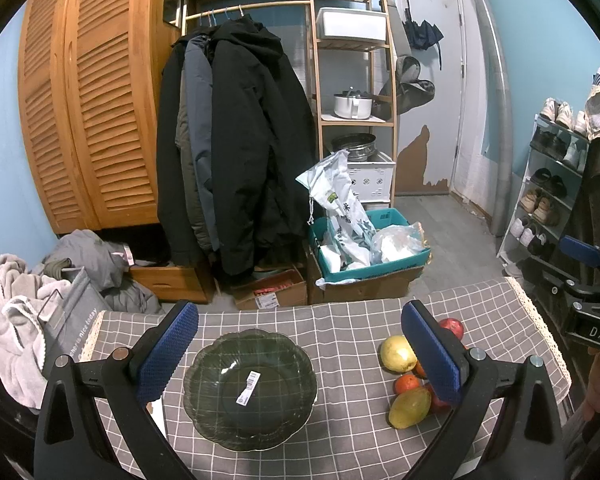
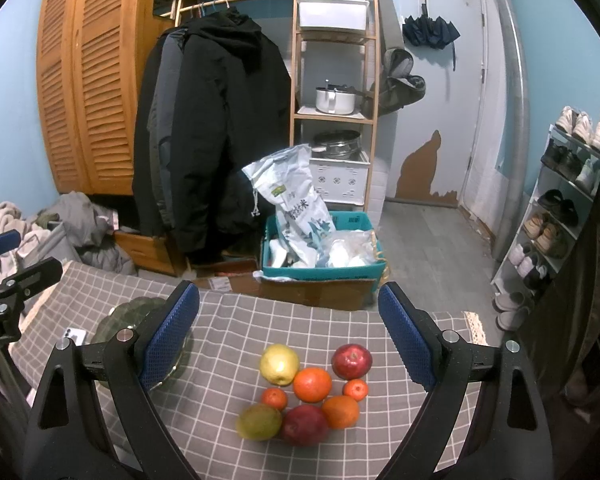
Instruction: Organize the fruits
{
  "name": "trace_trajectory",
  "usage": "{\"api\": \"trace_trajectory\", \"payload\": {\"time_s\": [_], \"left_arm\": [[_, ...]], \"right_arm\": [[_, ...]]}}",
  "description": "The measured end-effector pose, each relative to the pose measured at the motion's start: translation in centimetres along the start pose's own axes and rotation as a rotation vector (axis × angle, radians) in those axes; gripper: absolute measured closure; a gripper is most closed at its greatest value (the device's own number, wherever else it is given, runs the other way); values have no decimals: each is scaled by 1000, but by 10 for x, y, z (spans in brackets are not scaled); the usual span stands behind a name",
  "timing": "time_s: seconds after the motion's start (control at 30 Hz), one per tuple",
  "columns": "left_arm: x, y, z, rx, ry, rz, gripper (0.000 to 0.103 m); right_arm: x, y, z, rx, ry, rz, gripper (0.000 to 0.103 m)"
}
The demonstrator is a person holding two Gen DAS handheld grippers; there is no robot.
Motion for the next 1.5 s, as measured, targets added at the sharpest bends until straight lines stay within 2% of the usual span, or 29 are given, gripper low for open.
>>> {"api": "trace_trajectory", "payload": {"time_s": [1.5], "left_arm": [[-2, -1, 0, -9, 5, -2, 1]], "right_arm": [[-2, -2, -2, -6, 4, -2, 13]]}}
Point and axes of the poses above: each gripper's, at about its wrist camera, not at the fingertips, and x roughly the way its jaws point, z to its left, y to its underside, the point moved 8 cm from there along x, roughly the way its jaws point, and after that the axes turned 11 degrees about -y, right-handed, at the moved point
